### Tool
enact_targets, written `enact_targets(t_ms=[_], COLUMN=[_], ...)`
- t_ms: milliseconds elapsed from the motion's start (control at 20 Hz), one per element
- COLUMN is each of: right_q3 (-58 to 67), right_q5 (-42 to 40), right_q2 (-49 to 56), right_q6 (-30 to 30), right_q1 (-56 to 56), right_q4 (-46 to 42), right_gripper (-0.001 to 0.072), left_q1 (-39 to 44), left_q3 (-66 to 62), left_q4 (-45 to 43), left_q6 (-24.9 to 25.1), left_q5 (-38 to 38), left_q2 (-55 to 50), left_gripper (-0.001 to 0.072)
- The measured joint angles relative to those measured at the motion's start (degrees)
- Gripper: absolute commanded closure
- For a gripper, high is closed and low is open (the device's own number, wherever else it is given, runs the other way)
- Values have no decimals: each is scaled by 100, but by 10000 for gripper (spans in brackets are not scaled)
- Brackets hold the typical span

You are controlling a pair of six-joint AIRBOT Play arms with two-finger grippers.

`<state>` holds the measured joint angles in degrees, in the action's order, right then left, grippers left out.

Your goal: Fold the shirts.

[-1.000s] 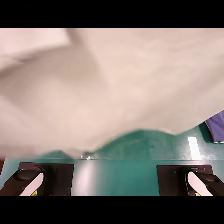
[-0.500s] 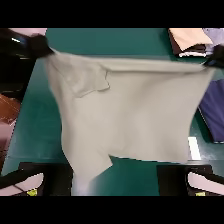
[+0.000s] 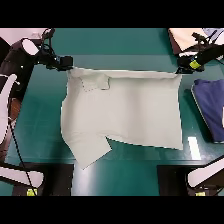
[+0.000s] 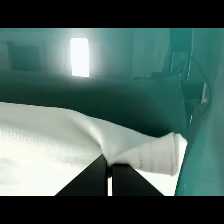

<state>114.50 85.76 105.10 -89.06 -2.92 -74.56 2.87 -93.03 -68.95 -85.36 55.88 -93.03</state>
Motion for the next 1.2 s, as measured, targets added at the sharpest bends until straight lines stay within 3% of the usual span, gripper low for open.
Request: enact_targets(t_ms=[400, 450, 500, 550, 600, 950, 1200], right_q3=[-2214, -2516, -2789, -2988, -3158, -3803, -4334], right_q5=[-503, -625, -752, -837, -901, -988, -1088], right_q2=[-916, -1034, -1143, -1215, -1263, -2186, -3233], right_q6=[232, 243, 245, 247, 260, 356, 398], right_q1=[-4, -9, -9, -9, -2, 55, 59], right_q4=[4, 44, 118, 208, 310, 807, 868], right_gripper=[693, 690, 575, 296, 245, 257, 258], left_q1=[-2, -4, -4, -7, -9, -7, -7], left_q3=[501, 671, 828, 962, 1071, 1676, 3707], left_q4=[-221, -223, -221, -221, -212, -551, -678], left_q6=[315, 313, 308, 289, 240, 96, -153], left_q5=[1429, 1460, 1475, 1486, 1480, 1880, 2081], left_q2=[-81, -81, -79, -81, -79, 966, 2758], left_gripper=[682, 508, 147, 107, 108, 107, 107])
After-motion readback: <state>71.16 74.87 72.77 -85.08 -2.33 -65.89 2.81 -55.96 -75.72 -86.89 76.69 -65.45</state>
